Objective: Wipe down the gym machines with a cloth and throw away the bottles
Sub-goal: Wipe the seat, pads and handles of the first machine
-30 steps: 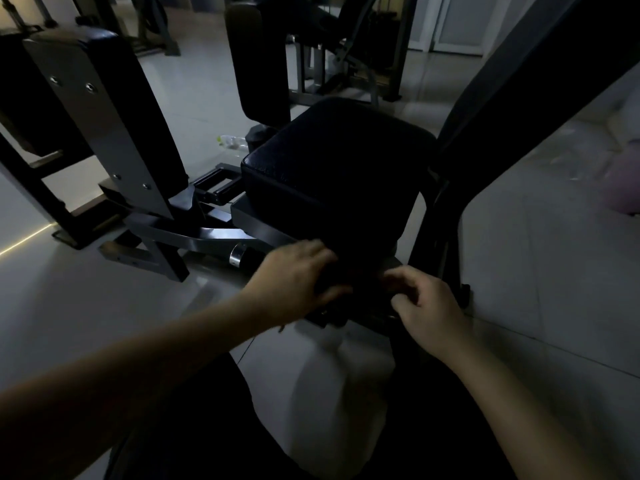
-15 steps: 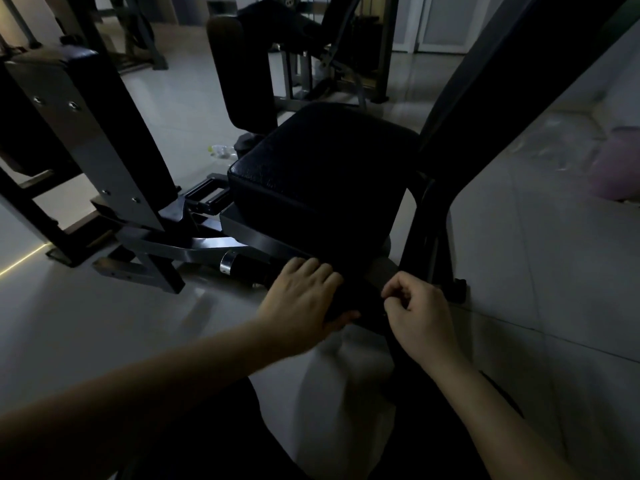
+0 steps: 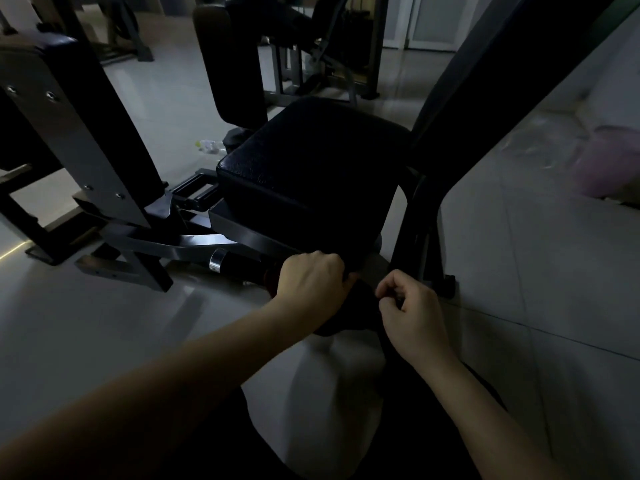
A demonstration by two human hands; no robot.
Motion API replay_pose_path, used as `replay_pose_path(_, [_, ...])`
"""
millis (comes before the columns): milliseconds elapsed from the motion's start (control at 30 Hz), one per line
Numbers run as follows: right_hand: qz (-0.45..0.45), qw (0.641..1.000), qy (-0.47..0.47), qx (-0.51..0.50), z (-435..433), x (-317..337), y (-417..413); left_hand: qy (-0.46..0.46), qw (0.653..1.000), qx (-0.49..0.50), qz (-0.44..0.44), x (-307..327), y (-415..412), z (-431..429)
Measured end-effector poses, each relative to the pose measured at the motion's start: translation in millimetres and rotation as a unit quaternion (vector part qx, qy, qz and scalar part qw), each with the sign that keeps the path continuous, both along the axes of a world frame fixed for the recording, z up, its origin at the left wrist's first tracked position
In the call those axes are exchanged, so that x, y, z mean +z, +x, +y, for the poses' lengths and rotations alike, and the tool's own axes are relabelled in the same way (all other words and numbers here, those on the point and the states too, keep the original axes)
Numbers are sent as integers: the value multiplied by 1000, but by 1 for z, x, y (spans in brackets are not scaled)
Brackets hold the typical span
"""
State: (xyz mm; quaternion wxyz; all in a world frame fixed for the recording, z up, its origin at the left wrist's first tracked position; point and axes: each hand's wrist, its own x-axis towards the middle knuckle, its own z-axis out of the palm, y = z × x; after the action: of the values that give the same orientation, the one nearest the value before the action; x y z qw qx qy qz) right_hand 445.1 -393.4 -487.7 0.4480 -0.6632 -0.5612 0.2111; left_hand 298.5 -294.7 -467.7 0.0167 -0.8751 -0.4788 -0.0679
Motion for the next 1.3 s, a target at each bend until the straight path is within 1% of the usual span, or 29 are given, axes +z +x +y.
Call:
replay_pose_path(67, [0, 1000, -5, 9, -1, 0, 3, -7, 1000, 7, -21, 1, -6, 0])
replay_pose_path(100, [0, 1000, -5, 15, -2, -1, 4, 16, 999, 1, -39, -3, -13, -3])
replay_pose_path(200, [-2, 1000, 5, 19, -3, -4, 3, 155, 981, -41, -113, -19, -43, -19])
replay_pose_path(267, [-6, 1000, 14, 13, -3, -5, 0, 219, 964, -95, -117, -29, -57, -24])
replay_pose_path(333, [-15, 1000, 26, 10, -2, -5, -2, 238, 955, -150, -92, -36, -60, -22])
replay_pose_path(400, [-19, 999, 31, 7, -1, -4, -4, 218, 957, -177, -66, -37, -56, -19])
replay_pose_path(500, [-12, 999, 30, 4, 0, -3, -5, 166, 969, -185, -5, -29, -36, -15])
replay_pose_path(633, [27, 999, 35, -12, 2, -3, -8, 62, 985, -148, 56, -10, -1, -13])
replay_pose_path(733, [21, 998, 46, -28, 6, -4, -10, 23, 988, -134, 74, -4, 8, -7])
replay_pose_path(800, [15, 998, 51, -28, 7, -8, -9, 16, 988, -136, 64, -4, 5, -6])
replay_pose_path(833, [16, 998, 47, -25, 6, -9, -9, 30, 987, -149, 46, -6, 1, -6])
replay_pose_path(900, [14, 999, 39, -15, 5, -10, -8, 64, 979, -193, 14, -11, -13, -4])
replay_pose_path(933, [6, 999, 44, -15, 4, -9, -8, 72, 974, -213, 14, -12, -22, -3])
replay_pose_path(967, [-9, 998, 61, -16, 3, -6, -9, 80, 971, -224, 23, -14, -31, -1])
replay_pose_path(1033, [-58, 991, 121, 6, 1, 2, -16, 103, 970, -217, 40, -16, -53, 1])
replay_pose_path(1067, [-82, 986, 141, 38, 2, 6, -24, 109, 971, -211, 33, -15, -65, 2])
replay_pose_path(1100, [-106, 982, 137, 80, 3, 10, -35, 110, 971, -213, 15, -14, -77, 4])
replay_pose_path(1167, [-178, 970, 63, 151, 12, 13, -56, 112, 970, -218, -11, -10, -97, 6])
replay_pose_path(1200, [-226, 960, 21, 164, 19, 11, -65, 119, 969, -216, -11, -8, -104, 8])
replay_pose_path(1233, [-278, 948, -7, 156, 25, 7, -71, 128, 969, -212, -4, -5, -111, 11])
replay_pose_path(1300, [-371, 920, -15, 124, 38, 1, -75, 127, 974, -190, 3, -4, -121, 18])
